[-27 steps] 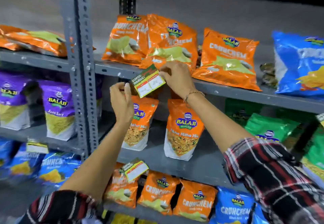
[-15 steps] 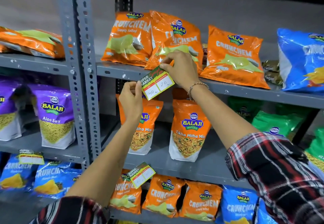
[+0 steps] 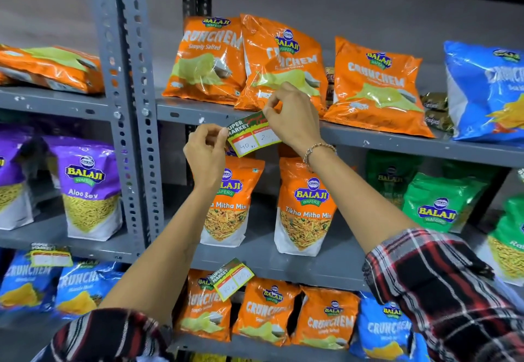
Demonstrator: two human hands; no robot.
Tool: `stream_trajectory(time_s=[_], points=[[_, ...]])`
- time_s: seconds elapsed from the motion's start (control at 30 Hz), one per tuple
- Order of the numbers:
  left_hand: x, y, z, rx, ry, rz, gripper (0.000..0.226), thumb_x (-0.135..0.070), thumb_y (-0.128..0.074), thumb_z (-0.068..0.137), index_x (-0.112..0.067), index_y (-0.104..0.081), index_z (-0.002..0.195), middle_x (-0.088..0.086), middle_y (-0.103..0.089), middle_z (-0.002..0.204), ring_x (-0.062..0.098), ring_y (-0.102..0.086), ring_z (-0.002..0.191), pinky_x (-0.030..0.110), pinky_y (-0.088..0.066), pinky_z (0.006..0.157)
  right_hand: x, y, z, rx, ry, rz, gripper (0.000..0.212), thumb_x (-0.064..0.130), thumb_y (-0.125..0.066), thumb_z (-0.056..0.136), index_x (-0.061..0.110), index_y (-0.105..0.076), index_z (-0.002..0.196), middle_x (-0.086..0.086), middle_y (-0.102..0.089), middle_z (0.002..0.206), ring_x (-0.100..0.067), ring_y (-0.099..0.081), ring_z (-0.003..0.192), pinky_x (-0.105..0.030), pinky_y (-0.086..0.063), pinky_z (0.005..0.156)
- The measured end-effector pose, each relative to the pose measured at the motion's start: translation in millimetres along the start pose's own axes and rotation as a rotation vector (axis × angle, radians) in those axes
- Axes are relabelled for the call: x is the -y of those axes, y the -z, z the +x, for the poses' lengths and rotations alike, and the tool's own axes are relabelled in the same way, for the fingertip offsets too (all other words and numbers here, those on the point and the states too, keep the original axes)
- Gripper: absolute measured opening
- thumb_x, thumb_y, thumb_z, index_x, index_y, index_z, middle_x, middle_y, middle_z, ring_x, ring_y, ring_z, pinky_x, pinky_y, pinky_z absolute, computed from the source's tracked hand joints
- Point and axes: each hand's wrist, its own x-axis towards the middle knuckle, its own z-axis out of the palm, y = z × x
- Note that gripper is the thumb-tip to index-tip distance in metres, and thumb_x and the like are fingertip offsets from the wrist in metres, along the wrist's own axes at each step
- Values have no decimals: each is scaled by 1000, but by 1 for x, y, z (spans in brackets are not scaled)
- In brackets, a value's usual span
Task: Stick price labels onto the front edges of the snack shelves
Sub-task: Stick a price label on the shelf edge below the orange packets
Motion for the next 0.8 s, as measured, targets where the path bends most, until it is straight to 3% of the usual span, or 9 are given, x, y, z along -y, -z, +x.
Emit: stream_trajectory(time_s=[0.13, 0.3, 0.4, 0.53, 0.63, 0.8], points=[[2, 10, 13, 102, -62, 67, 9, -20, -68, 85, -11, -68, 85, 1, -66, 82, 1, -57, 68, 3, -43, 60, -16, -5, -24, 16, -144, 155, 17, 20, -59, 87, 11, -65, 73, 1, -61, 93, -13, -56, 81, -24, -38, 57], [-7, 23, 23, 228, -159, 159, 10, -20, -70, 83, -11, -71, 89, 0, -64, 83, -4, -54, 67, -1, -40, 60, -30, -7, -39, -22, -236, 283, 15, 25, -64, 84, 15, -66, 74, 5, -61, 89, -12, -56, 81, -33, -47, 68], [-12, 27, 34, 285, -179, 161, 14, -23, -70, 83, -12, -72, 91, 0, -64, 86, -1, -55, 70, 6, -40, 63, -29, -6, -41, -46, -294, 344, 10, 25, -69, 81, 17, -70, 75, 7, -60, 85, -9, -54, 81, -30, -46, 67], [-16, 27, 47, 266, -177, 170, 18, -27, -66, 86, -12, -71, 94, -1, -55, 93, 2, -50, 77, 11, -38, 67, -25, -5, -36, -62, -335, 377, 9, 26, -73, 79, 16, -73, 78, 4, -60, 91, -8, -53, 84, -19, -40, 61], [-18, 26, 51, 249, -169, 215, 22, -30, -67, 85, -12, -71, 97, 4, -55, 98, 10, -50, 91, 24, -45, 76, -20, -9, -33, -76, -362, 390, 8, 23, -76, 75, 15, -75, 76, -1, -65, 96, -9, -56, 85, -20, -41, 60], [-19, 24, 53, 203, -167, 219, 22, -30, -74, 79, -13, -74, 94, 0, -51, 98, 11, -47, 93, 11, -38, 67, -18, -15, -25, -122, -379, 348, 5, 21, -75, 74, 16, -75, 73, -3, -67, 95, -5, -53, 77, -17, -41, 55]])
